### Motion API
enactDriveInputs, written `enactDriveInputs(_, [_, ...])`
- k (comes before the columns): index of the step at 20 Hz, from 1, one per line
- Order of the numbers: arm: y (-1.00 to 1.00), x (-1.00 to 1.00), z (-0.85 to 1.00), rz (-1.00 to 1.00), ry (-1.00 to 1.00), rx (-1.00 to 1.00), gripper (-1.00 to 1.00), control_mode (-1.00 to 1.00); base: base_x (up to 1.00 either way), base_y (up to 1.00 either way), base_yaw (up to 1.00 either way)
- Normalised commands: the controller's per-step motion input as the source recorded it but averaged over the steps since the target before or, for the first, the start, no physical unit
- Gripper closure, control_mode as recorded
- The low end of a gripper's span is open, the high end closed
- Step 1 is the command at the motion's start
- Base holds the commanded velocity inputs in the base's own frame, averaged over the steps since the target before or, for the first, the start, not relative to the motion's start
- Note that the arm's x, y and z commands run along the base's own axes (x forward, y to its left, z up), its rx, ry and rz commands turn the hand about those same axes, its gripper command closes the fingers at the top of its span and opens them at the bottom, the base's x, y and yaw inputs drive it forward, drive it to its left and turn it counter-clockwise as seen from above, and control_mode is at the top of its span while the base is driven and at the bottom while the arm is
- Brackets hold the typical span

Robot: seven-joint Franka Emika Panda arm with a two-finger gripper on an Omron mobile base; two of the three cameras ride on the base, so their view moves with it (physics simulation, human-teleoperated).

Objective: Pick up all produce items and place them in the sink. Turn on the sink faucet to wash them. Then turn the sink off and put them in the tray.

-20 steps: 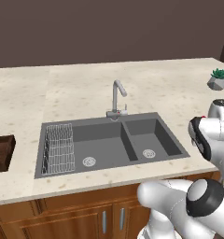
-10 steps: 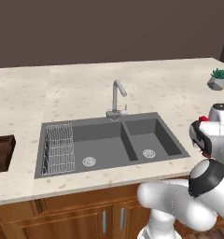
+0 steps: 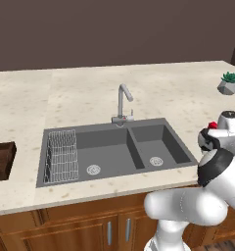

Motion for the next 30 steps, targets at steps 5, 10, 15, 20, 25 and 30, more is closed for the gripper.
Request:
enactDriveInputs(5, [-0.11, 0.07, -0.21, 0.0, 0.0, 0.0, -1.0, -1.0, 0.0, 0.0, 0.0])
enactDriveInputs(10, [-0.12, 0.0, -0.27, 0.01, 0.0, 0.0, -1.0, -1.0, 0.0, 0.0, 0.0])
enactDriveInputs(15, [-0.02, 0.0, -0.24, 0.01, 0.0, 0.0, -1.0, -1.0, 0.0, 0.0, 0.0])
enactDriveInputs(20, [0.0, 0.04, -0.17, 0.06, 0.0, 0.0, -1.0, -1.0, 0.0, 0.0, 0.0])
enactDriveInputs(25, [-0.01, 0.18, -0.16, 0.06, 0.0, 0.0, -1.0, -1.0, 0.0, 0.0, 0.0])
enactDriveInputs(30, [-0.11, 0.24, -0.16, 0.04, 0.0, 0.0, -1.0, -1.0, 0.0, 0.0, 0.0])
